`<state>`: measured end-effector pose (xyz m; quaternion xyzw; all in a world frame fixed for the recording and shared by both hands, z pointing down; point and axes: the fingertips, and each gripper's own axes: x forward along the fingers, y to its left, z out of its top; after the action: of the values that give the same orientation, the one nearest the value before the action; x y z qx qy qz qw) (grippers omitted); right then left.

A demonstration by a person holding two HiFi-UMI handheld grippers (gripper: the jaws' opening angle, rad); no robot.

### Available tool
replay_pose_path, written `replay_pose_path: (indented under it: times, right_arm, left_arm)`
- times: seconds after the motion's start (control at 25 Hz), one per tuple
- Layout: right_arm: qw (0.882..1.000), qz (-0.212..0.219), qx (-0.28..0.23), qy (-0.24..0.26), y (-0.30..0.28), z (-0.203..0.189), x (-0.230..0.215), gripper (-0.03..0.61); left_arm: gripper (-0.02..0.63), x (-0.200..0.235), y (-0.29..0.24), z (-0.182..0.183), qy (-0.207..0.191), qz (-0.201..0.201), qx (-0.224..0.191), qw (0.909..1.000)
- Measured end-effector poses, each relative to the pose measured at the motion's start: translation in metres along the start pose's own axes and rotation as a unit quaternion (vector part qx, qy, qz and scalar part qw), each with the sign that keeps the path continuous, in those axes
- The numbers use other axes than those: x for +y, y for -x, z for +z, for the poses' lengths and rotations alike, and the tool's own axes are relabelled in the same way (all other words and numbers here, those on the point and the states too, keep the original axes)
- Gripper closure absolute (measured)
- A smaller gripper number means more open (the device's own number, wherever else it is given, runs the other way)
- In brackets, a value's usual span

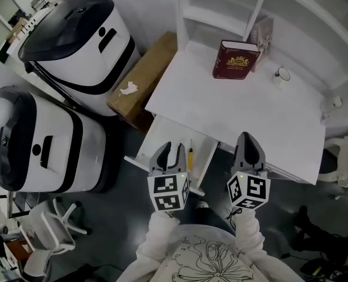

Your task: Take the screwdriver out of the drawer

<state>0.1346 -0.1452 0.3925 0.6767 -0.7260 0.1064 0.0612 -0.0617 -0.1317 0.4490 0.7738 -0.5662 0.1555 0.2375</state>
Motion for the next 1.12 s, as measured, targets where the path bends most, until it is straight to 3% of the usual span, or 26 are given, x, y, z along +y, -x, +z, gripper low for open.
replay_pose_path:
  times: [0.56,1.12]
  right_arm:
    - [0.999,-0.033,0.042,-0.002,-0.035,-0.036,-0.012,0.575]
    - [0.996,-0.013,0.088,-0.007,-0.075,-0.072,-0.031,0.575]
  left_arm:
    - [0.491,0.018,-0.059,-0.057,0.016,-0.021,0.114,0.9932]
    - [0.488,0.008,-0.122,-0.109,0.045,-0.017,0.206,0.9775]
